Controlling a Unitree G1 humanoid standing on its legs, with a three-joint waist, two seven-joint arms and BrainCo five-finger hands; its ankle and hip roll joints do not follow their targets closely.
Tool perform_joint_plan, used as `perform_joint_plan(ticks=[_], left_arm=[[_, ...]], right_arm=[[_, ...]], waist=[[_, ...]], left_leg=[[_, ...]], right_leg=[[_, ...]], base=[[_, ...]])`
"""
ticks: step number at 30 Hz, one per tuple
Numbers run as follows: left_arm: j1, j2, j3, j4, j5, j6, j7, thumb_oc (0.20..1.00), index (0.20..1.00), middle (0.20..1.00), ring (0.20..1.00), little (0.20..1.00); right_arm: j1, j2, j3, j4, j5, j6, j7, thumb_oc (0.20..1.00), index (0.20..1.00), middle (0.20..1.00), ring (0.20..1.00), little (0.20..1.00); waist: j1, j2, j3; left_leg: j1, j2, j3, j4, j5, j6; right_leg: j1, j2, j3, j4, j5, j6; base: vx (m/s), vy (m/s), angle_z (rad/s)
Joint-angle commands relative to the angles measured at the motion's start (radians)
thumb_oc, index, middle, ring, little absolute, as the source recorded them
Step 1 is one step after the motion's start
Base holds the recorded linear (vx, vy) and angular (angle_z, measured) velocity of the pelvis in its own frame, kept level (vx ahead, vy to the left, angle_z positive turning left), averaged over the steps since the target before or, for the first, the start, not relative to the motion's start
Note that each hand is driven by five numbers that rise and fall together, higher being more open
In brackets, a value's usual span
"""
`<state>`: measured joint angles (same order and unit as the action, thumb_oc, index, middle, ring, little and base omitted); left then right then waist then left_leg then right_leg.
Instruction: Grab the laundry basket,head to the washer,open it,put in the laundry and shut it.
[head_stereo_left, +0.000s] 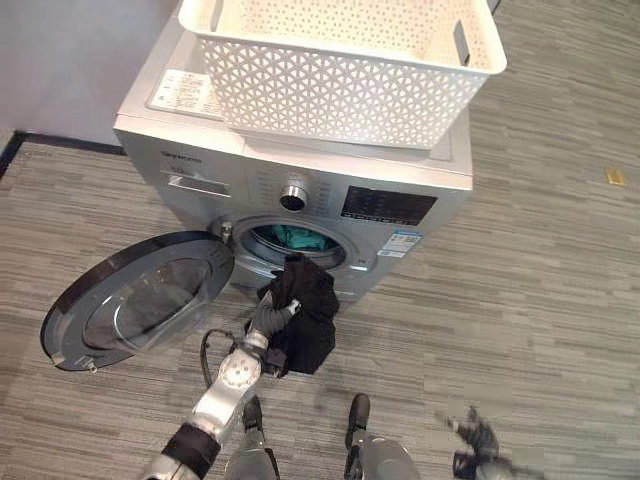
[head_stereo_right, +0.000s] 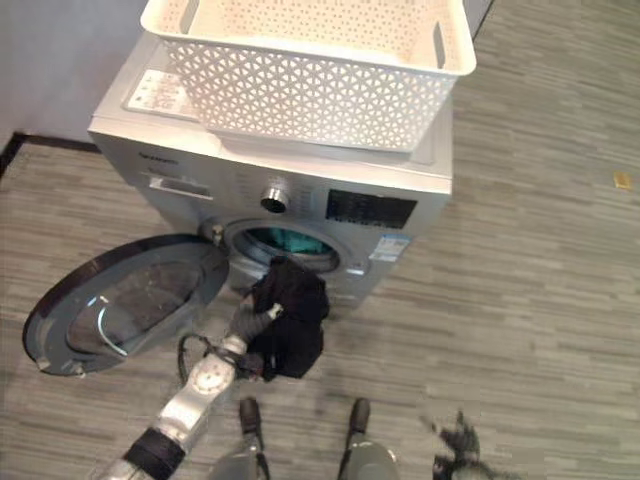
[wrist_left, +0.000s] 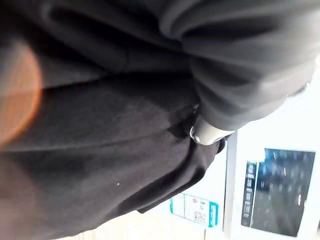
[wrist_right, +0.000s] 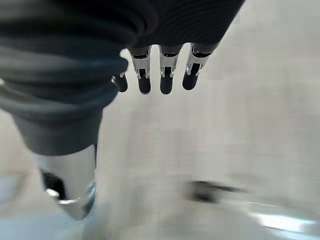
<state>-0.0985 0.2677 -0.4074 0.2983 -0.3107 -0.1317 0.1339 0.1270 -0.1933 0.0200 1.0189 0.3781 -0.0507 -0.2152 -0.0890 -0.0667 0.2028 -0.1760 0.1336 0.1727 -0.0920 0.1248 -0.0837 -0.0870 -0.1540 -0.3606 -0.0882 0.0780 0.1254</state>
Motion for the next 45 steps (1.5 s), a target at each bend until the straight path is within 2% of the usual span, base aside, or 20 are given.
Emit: perform_joint_plan(ticks=[1, 4, 6, 7, 10, 11, 14, 18, 24, 27, 30, 35, 41, 45], left_arm=[[-0.063, -0.049, -0.029, 0.024, -0.1, -0.06, -0.048, 0.2, 0.2, 0.2, 0.2, 0.2], [-0.079, -0.075, -0.047, 0.055, -0.137, -0.062, -0.03, 0.2, 0.2, 0.2, 0.2, 0.2], [-0.166, -0.124, -0.074, 0.157, -0.225, -0.08, 0.025, 0.2, 0.2, 0.2, 0.2, 0.2], [-0.169, -0.125, -0.073, 0.16, -0.225, -0.081, 0.024, 0.2, 0.2, 0.2, 0.2, 0.2], [-0.369, -0.149, -0.035, 0.294, -0.254, -0.11, 0.118, 0.2, 0.2, 0.2, 0.2, 0.2], [-0.371, -0.149, -0.034, 0.296, -0.254, -0.11, 0.118, 0.2, 0.2, 0.2, 0.2, 0.2], [-0.544, -0.144, 0.007, 0.386, -0.271, -0.13, 0.175, 0.2, 0.2, 0.2, 0.2, 0.2], [-0.687, -0.127, 0.04, 0.462, -0.295, -0.143, 0.215, 0.2, 0.2, 0.2, 0.2, 0.2], [-0.813, -0.104, 0.08, 0.541, -0.331, -0.157, 0.236, 0.2, 0.2, 0.2, 0.2, 0.2], [-0.958, -0.076, 0.128, 0.593, -0.4, -0.189, 0.284, 0.2, 0.2, 0.2, 0.2, 0.2], [-1.139, 0.015, 0.182, 0.665, -0.457, -0.228, 0.331, 0.2, 0.2, 0.2, 0.2, 0.2], [-1.322, 0.126, 0.162, 0.7, -0.475, -0.261, 0.348, 0.2, 0.2, 0.2, 0.2, 0.2], [-1.412, 0.194, 0.129, 0.675, -0.464, -0.296, 0.38, 0.2, 0.2, 0.2, 0.2, 0.2], [-1.507, 0.195, 0.163, 0.659, -0.626, -0.358, 0.382, 0.2, 0.2, 0.2, 0.2, 0.2]], right_arm=[[-0.054, 0.013, -0.081, 0.156, 0.238, -0.027, 0.023, 1.0, 1.0, 1.0, 1.0, 1.0], [-0.088, 0.033, -0.083, 0.236, 0.298, -0.026, 0.017, 1.0, 1.0, 1.0, 1.0, 1.0], [-0.148, 0.059, -0.024, 0.249, 0.342, -0.025, 0.005, 1.0, 1.0, 1.0, 1.0, 1.0], [-0.151, 0.058, -0.024, 0.25, 0.342, -0.025, 0.005, 1.0, 1.0, 1.0, 1.0, 1.0], [-0.183, 0.063, 0.058, 0.144, 0.366, -0.057, -0.012, 1.0, 1.0, 1.0, 1.0, 1.0], [-0.184, 0.063, 0.058, 0.143, 0.366, -0.057, -0.013, 1.0, 1.0, 1.0, 1.0, 1.0], [-0.227, 0.065, 0.124, 0.036, 0.382, -0.1, -0.029, 1.0, 1.0, 1.0, 1.0, 1.0], [-0.266, 0.063, 0.163, -0.046, 0.406, -0.138, -0.042, 1.0, 1.0, 1.0, 1.0, 1.0], [-0.278, 0.06, 0.193, -0.116, 0.442, -0.163, -0.035, 1.0, 1.0, 1.0, 1.0, 1.0], [-0.278, 0.055, 0.213, -0.204, 0.536, -0.211, -0.025, 1.0, 1.0, 1.0, 1.0, 1.0], [-0.304, 0.028, 0.243, -0.332, 0.535, -0.261, -0.035, 1.0, 1.0, 1.0, 1.0, 1.0], [-0.308, -0.033, 0.257, -0.441, 0.52, -0.286, -0.003, 1.0, 1.0, 1.0, 1.0, 1.0], [-0.283, -0.068, 0.235, -0.46, 0.51, -0.284, 0.006, 1.0, 1.0, 1.0, 1.0, 1.0], [-0.285, -0.091, 0.226, -0.484, 0.517, -0.277, 0.001, 1.0, 1.0, 1.0, 1.0, 1.0]], waist=[[0.012, 0.0, -0.018], [0.017, 0.004, 0.002], [0.012, 0.011, 0.062], [0.012, 0.011, 0.062], [-0.007, -0.013, 0.097], [-0.009, -0.013, 0.095], [-0.026, -0.029, 0.121], [-0.043, -0.044, 0.151], [-0.067, -0.058, 0.162], [-0.095, -0.072, 0.175], [-0.133, -0.083, 0.162], [-0.18, -0.086, 0.146], [-0.205, -0.072, 0.134], [-0.222, -0.06, 0.122]], left_leg=[[-0.013, -0.013, 0.07, 0.005, -0.068, 0.005], [-0.028, -0.016, 0.063, 0.005, -0.065, 0.008], [-0.061, -0.009, 0.066, 0.007, -0.052, 0.018], [-0.063, -0.009, 0.067, 0.007, -0.051, 0.019], [-0.174, -0.011, 0.06, 0.078, -0.044, 0.023], [-0.178, -0.012, 0.059, 0.081, -0.045, 0.024], [-0.289, -0.009, 0.045, 0.156, -0.054, 0.021], [-0.384, 0.005, 0.033, 0.216, -0.065, 0.019], [-0.482, 0.016, 0.015, 0.264, -0.076, 0.017], [-0.593, 0.026, -0.004, 0.304, -0.088, 0.015], [-0.712, 0.039, -0.008, 0.34, -0.108, 0.016], [-0.801, 0.061, -0.009, 0.384, -0.134, 0.021], [-0.855, 0.084, -0.009, 0.463, -0.173, 0.024], [-0.883, 0.092, -0.005, 0.5, -0.199, 0.024]], right_leg=[[0.027, 0.056, 0.058, 0.003, -0.119, -0.006], [0.004, 0.053, 0.053, 0.032, -0.13, -0.009], [-0.114, 0.039, 0.066, 0.196, -0.177, -0.026], [-0.119, 0.038, 0.067, 0.201, -0.18, -0.026], [-0.253, 0.018, 0.059, 0.333, -0.219, -0.047], [-0.257, 0.017, 0.058, 0.336, -0.22, -0.047], [-0.347, 0.005, 0.045, 0.393, -0.226, -0.052], [-0.429, -0.006, 0.034, 0.448, -0.231, -0.052], [-0.513, -0.016, 0.029, 0.501, -0.244, -0.054], [-0.626, -0.023, 0.034, 0.564, -0.261, -0.059], [-0.752, -0.03, 0.051, 0.6, -0.252, -0.049], [-0.84, -0.022, 0.069, 0.61, -0.238, -0.033], [-0.887, -0.019, 0.08, 0.643, -0.257, -0.032], [-0.914, -0.011, 0.092, 0.649, -0.263, -0.032]], base=[[0.0, 0.0, 0.0], [-0.06, 0.018, 0.02], [-0.19, 0.078, 0.01], [-0.19, 0.069, 0.0], [-0.14, -0.01, -0.06], [-0.1, -0.041, 0.06], [-0.11, -0.048, 0.09], [-0.09, -0.05, 0.02], [-0.03, -0.04, 0.07], [-0.04, -0.052, 0.11], [0.0, -0.013, -0.02], [0.03, -0.024, -0.09], [0.05, -0.027, -0.05], [0.06, -0.016, -0.11]])
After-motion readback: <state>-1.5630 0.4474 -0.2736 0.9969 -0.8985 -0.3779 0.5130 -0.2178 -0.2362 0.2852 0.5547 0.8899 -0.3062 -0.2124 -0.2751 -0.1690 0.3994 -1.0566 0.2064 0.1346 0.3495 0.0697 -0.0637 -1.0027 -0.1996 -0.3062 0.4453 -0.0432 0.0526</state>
